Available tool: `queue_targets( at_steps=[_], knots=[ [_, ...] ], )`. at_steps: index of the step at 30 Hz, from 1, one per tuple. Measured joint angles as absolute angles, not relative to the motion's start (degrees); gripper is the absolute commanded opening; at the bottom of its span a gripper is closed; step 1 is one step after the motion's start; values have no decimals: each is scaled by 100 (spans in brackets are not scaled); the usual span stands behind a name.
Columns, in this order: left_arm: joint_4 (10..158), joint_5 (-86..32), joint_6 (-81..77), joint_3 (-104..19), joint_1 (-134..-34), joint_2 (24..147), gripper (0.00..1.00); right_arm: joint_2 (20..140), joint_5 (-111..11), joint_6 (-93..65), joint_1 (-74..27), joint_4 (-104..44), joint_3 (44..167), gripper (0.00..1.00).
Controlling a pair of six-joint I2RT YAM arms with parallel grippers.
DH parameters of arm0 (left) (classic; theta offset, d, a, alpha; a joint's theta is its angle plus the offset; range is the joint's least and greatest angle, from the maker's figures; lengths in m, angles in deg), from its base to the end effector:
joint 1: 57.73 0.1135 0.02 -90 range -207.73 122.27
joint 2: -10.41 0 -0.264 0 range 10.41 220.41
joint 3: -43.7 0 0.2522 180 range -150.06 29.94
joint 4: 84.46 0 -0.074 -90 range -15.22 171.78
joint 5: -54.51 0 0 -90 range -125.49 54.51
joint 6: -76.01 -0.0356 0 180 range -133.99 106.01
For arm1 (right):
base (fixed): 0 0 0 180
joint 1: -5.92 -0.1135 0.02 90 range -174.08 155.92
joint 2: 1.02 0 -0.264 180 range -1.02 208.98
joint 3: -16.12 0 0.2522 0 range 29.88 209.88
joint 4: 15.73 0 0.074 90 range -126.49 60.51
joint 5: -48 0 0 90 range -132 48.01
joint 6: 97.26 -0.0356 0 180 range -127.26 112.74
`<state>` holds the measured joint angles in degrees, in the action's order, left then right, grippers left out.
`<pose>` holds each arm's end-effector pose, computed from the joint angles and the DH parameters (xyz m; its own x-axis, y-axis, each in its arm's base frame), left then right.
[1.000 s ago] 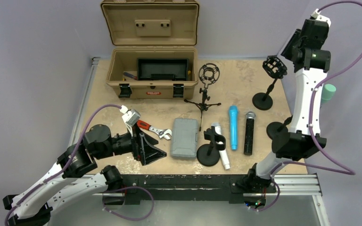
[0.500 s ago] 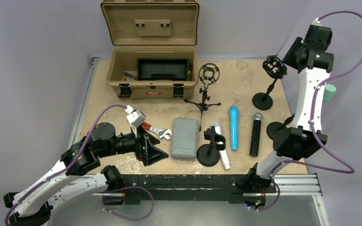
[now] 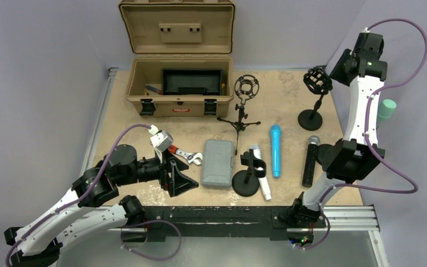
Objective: Remove the microphone from the stand
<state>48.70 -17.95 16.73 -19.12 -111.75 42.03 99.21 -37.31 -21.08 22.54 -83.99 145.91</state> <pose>0.0588 -0.0993 0.3535 -0.6174 0.0213 -0.7863 0.7290 0.3911 -0.5618 0.3553 -0.1091 0.4293 -0.4991 0.3974 -0.7700 0.4793 0.8669 0.1368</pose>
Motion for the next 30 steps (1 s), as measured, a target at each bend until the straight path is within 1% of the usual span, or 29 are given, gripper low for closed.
queue_targets(
  at_steps=[14,16,19,22,27,30],
  knots=[
    [4872,-1721,1662,-1940,-11175,4369,91,9925,-3757,-2086,2261,-8397,14473,34],
    [4874,-1717,1662,-1945,-11175,4395,91,9925,-3840,-2108,2274,-8397,14495,37],
    [4876,-1701,1662,-1945,-11177,4432,91,9908,-3868,-2148,2287,-8364,14530,46],
    [4879,-1679,1664,-1945,-11177,4445,91,9818,-3906,-2198,2311,-8275,14539,52],
    [4898,-1653,1669,-1945,-11177,4448,91,9510,-3997,-2229,2333,-8233,14803,52],
    [4925,-1616,1686,-1945,-11175,4463,91,9230,-4004,-2220,2333,-8227,14834,50]
  ],
)
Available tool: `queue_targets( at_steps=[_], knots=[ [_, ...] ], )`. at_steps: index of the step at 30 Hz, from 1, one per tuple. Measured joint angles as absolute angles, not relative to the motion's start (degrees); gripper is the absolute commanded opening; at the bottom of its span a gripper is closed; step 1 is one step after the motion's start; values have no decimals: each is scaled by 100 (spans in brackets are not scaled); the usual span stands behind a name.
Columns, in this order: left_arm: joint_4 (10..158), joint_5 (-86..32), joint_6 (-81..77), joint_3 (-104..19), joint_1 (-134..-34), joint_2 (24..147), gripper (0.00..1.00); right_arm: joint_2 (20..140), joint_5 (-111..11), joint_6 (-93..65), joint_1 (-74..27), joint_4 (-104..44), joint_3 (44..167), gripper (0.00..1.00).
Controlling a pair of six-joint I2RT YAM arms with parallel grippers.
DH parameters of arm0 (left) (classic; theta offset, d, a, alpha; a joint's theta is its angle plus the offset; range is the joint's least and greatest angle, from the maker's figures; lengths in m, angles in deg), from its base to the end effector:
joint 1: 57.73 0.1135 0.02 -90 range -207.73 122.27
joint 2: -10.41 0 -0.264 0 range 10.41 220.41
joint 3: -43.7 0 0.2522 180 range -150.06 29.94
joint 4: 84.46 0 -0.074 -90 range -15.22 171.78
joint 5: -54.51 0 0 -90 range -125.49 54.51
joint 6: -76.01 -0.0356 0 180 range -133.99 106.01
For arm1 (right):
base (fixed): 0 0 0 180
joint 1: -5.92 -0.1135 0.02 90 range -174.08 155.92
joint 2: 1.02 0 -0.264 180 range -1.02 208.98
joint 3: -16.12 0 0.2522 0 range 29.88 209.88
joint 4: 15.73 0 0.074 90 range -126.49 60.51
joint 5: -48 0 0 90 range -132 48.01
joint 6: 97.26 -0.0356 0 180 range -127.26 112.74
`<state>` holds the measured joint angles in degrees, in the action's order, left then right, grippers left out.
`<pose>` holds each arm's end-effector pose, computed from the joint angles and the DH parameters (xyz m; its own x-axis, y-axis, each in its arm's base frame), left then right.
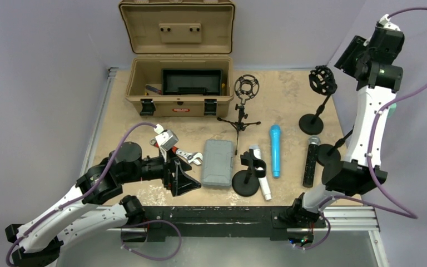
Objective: Remove the microphone from the stand
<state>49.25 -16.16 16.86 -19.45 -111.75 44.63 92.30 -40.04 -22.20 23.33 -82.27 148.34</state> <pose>0.0640 -0.1082 0.3519 -0.6372 0.0541 -0.7688 0.7250 0.3803 -0.5742 0.3132 -0.0995 0.4846 -0.3432 0.3776 -0.8600 0.4310 0.8768 0.2131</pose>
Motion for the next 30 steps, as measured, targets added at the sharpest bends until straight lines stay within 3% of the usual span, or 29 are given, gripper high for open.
queue_targets(
  at_steps=[9,19,21,30],
  knots=[
    [4955,-1446,1706,-1945,-11175,4496,91,8413,-3715,-2089,2335,-8128,14088,46],
    [4955,-1402,1791,-1945,-11175,4452,91,8880,-4214,-1953,2333,-8087,13741,44],
    [4955,-1402,1796,-1945,-11175,4439,91,9014,-4303,-1931,2335,-8078,13693,40],
    [4955,-1406,1798,-1945,-11177,4454,91,9143,-4996,-2008,2335,-7720,13535,4]
  ],
)
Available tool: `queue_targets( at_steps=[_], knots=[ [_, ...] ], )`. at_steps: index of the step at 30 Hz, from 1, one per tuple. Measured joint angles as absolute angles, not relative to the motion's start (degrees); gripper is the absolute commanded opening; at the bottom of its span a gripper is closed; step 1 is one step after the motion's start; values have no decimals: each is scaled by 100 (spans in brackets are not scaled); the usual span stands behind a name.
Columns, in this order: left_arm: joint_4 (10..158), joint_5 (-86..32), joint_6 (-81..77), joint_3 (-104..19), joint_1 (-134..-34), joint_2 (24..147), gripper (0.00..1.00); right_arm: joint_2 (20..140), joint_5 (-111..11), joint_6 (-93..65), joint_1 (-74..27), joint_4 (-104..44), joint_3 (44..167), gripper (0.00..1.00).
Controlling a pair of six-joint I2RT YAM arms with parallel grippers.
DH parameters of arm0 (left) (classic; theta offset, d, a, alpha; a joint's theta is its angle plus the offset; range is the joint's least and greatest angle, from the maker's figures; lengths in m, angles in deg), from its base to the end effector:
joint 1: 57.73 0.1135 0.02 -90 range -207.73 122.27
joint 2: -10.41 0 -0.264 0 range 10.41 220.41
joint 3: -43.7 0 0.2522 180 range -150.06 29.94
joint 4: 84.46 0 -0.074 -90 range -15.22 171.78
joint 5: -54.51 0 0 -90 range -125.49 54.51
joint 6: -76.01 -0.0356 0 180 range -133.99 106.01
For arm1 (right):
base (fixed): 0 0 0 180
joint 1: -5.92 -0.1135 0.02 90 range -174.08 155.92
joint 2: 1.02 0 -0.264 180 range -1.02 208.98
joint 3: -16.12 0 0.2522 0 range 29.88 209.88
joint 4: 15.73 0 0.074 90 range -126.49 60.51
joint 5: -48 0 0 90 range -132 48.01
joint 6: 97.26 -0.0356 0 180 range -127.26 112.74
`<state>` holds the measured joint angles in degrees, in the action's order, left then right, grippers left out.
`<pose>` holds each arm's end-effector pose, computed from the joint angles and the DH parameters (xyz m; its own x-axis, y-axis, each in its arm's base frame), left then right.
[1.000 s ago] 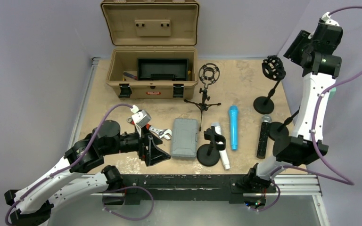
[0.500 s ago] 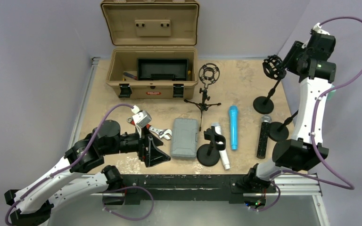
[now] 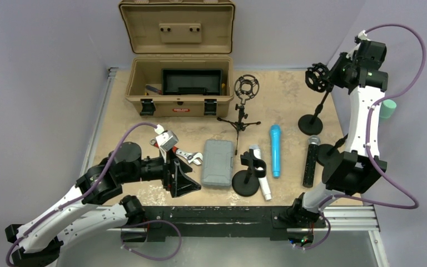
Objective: Remove the microphone from the stand
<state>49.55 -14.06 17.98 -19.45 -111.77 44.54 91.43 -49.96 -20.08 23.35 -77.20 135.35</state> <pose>0.0626 -0.1084 0.3527 -0.6530 0.0608 -0.7549 0.7225 0.3488 -0.5969 0.3318 -0.0990 0.4287 -0.4877 0.3835 -0.7843 0.3038 0.9168 0.2593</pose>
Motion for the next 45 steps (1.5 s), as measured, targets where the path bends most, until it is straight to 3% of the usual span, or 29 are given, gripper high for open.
queue_targets(
  at_steps=[2,9,24,27,31,34,40,45],
  knots=[
    [4955,-1406,1798,-1945,-11177,4482,91,9136,-5145,-2076,2335,-7630,13490,0],
    [4960,-1404,1831,-1945,-11175,4686,91,9081,-5820,-2594,2337,-7353,13291,0],
    [5027,-1413,1990,-1945,-11177,4791,91,9313,-5947,-3636,1452,-6557,13308,0],
    [5086,-1413,2025,-1956,-11177,4843,91,9473,-5945,-3737,1304,-6338,13304,11],
    [5084,-1413,2117,-2008,-11175,4900,90,9580,-5949,-3844,1196,-6072,13302,45],
    [5080,-1419,2165,-2034,-11177,4904,91,9589,-5943,-3800,1177,-5919,13302,58],
    [5045,-1467,2281,-2061,-11175,4898,90,9578,-6111,-3575,1286,-5919,13551,60],
    [4957,-1496,2311,-2166,-11177,4948,91,9368,-6585,-3540,1815,-5735,13514,56]
  ],
)
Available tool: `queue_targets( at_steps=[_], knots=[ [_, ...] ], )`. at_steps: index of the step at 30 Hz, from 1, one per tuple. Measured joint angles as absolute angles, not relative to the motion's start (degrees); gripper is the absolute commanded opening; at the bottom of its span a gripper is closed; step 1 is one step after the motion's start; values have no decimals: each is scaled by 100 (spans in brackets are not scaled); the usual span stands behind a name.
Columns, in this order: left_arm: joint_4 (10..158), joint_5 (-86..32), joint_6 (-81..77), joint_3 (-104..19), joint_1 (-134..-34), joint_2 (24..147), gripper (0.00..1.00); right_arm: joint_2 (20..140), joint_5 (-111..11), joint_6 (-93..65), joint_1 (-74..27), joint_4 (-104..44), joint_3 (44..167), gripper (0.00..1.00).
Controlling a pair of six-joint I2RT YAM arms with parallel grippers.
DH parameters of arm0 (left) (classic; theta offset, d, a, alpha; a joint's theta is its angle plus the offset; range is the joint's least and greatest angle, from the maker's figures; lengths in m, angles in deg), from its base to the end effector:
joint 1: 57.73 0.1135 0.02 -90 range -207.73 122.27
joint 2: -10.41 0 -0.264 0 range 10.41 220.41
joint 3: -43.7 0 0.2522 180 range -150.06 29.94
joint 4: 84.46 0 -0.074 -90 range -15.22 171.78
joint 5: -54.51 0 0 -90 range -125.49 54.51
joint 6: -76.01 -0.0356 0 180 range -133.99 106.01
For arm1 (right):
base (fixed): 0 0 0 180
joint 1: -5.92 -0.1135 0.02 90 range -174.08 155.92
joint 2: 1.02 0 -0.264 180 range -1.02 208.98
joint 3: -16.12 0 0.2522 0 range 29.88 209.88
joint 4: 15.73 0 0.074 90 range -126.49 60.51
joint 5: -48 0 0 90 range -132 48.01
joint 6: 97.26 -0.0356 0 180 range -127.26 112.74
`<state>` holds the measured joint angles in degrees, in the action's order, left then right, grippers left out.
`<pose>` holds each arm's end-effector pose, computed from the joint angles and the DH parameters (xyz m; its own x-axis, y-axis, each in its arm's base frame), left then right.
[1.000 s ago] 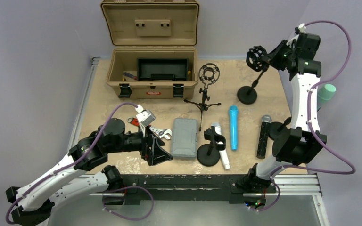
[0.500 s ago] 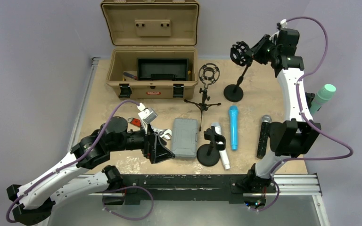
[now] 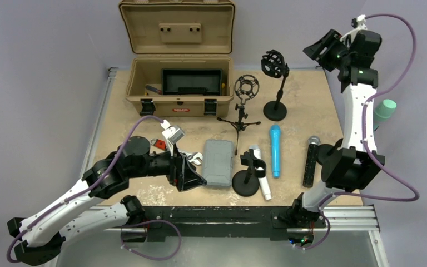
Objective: Remove the microphone from the stand
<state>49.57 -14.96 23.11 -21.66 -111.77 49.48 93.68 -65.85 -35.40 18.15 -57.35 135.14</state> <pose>0.0734 -0.1224 0.3554 -0.7319 0.0469 -0.6798 0.6400 0.3899 -0.6622 0.3678 -0.0650 0.4488 -0.3428 0.5157 -0.7852 -0.0248 0.8306 0.5563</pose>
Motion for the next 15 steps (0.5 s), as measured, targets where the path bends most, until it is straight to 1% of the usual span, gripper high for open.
queue_targets(
  at_steps=[5,15],
  knots=[
    [4951,-1515,2353,-2277,-11177,5075,90,9221,-6863,-3503,2095,-5484,13186,48],
    [4951,-1518,2445,-2345,-11177,5333,90,9344,-7322,-3448,2029,-5197,12506,47]
  ],
)
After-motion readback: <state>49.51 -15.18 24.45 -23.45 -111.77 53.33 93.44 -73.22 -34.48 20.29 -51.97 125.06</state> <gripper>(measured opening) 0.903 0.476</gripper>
